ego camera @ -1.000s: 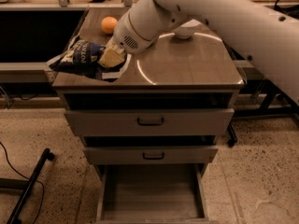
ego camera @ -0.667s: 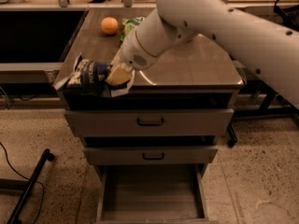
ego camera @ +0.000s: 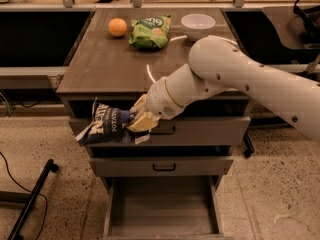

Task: Place blue chip bag into bottom drawer

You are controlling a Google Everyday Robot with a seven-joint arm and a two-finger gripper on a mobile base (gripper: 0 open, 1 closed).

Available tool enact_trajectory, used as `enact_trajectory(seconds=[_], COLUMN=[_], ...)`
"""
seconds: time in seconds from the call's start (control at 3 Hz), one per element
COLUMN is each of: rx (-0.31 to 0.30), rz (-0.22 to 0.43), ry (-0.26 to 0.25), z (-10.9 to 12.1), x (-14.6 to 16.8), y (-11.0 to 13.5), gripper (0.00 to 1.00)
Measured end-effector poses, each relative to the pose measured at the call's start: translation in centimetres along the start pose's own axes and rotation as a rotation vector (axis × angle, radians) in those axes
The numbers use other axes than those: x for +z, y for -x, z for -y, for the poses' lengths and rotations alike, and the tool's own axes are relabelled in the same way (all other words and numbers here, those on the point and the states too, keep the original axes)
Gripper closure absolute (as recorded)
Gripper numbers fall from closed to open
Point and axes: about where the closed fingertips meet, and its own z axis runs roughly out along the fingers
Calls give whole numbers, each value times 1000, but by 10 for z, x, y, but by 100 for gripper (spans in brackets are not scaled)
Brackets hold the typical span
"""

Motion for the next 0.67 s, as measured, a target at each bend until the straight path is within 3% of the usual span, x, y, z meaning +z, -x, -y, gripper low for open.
enact_trajectory(seconds=[0.33, 0.67], rx=[0, 1], rz=[0, 3], ry=[0, -2], z=[0, -4], x=[0, 20], y=[0, -36], gripper=[100, 100])
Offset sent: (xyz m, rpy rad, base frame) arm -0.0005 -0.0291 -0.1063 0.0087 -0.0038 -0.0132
